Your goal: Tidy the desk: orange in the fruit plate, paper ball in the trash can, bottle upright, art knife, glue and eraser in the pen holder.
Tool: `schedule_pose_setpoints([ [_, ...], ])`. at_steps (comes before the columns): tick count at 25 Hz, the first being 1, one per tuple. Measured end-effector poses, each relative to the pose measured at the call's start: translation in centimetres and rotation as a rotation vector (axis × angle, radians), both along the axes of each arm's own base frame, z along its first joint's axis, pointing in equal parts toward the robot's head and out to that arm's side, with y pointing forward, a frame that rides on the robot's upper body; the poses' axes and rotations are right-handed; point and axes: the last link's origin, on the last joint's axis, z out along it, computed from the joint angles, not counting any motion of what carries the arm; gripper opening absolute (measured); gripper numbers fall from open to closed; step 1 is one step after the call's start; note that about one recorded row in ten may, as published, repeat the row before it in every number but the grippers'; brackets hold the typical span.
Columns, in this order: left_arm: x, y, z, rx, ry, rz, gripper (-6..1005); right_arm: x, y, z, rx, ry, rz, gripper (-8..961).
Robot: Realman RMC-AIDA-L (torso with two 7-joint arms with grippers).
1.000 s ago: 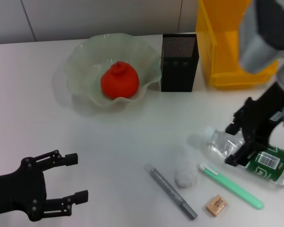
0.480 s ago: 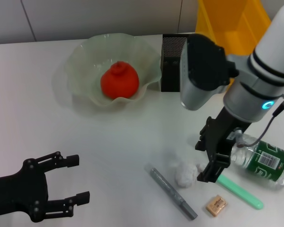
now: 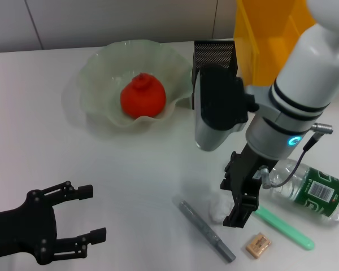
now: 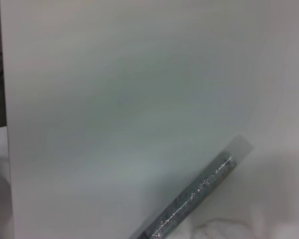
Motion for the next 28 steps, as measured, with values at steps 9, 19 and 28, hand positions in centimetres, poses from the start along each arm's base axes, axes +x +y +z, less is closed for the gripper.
schedule_pose_setpoints([
  [9, 0.0, 0.0, 0.0, 0.003, 0.000, 0.004, 855, 0.3, -0.1, -1.4, 0.002, -0.046, 0.023, 755],
  [19, -0.2, 0.0, -0.2, 0.007, -0.006, 0.012, 854, 0.2, -0.1, -1.9, -0.009, -0.057, 0.045, 589],
  [28, -0.3, 0.2, -0.3, 0.013, 0.000, 0.018, 855, -0.3, 0.0, -1.4, 0.008, -0.032, 0.060, 378],
])
